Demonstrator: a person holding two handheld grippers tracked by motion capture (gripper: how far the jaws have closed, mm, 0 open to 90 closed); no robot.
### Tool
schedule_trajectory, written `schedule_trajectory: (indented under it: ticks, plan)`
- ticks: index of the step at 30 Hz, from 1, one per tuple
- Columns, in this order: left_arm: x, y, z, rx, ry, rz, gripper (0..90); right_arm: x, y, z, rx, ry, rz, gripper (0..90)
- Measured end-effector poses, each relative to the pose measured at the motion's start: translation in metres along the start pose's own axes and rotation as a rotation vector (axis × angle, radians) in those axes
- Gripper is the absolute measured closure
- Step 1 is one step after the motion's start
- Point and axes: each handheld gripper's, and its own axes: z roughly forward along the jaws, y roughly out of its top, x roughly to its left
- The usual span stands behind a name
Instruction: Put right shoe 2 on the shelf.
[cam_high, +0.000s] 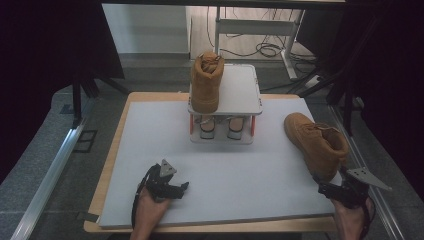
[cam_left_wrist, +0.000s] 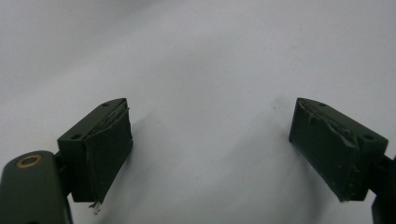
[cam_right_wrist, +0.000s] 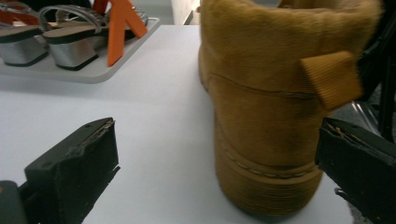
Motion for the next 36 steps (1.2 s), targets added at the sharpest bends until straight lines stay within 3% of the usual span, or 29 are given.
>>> schedule_trajectory:
  ticks: [8,18,23,27,36]
  plan:
    - [0.0,0.0,0.0,0.0,-0.001,-0.002,13.1,-0.013,0.006,0.007,-0.017,0.001,0.026,0.0]
    - [0.0,0.0,0.0,0.0,-0.001,-0.001,13.1,-0.023,0.018,0.022,-0.027,-0.024,-0.004,0.0]
    - [0.0,0.0,0.0,0.0,-0.001,-0.001,13.1,-0.029,0.023,0.031,-0.034,-0.023,0.02,0.0]
    - [0.0,0.0,0.0,0.0,0.0,-0.001,13.1,-0.03,0.026,0.039,-0.022,-0.023,0.001,0.0]
    - [0.0,0.0,0.0,0.001,-0.001,-0.002,13.1,-0.034,0.032,0.053,-0.016,-0.01,0.017,0.0]
